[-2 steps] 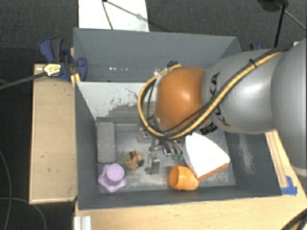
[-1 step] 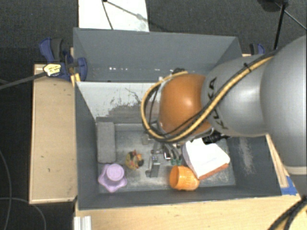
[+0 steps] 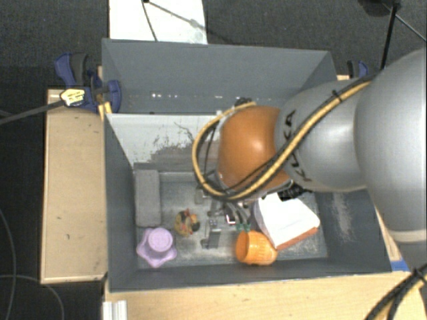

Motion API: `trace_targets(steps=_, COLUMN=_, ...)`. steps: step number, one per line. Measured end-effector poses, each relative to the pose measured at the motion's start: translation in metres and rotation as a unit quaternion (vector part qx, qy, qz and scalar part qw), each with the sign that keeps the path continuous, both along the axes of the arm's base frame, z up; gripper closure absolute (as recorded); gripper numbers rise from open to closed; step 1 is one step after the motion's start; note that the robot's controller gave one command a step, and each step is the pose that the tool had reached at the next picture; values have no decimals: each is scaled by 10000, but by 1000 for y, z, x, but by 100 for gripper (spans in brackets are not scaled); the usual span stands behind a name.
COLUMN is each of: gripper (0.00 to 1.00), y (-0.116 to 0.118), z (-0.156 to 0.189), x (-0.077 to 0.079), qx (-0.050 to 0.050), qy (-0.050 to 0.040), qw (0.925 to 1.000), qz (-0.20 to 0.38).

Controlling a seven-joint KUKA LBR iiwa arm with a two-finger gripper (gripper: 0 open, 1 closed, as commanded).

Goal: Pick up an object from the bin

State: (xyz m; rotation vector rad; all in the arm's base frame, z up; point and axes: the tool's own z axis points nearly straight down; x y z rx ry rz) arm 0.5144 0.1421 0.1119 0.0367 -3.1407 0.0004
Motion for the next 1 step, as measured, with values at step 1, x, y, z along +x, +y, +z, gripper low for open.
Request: trace_targets(steps=1, gripper=0, y=9, z=-20, x=-9, qx=5, qy=-15, qw=9993, qz=381)
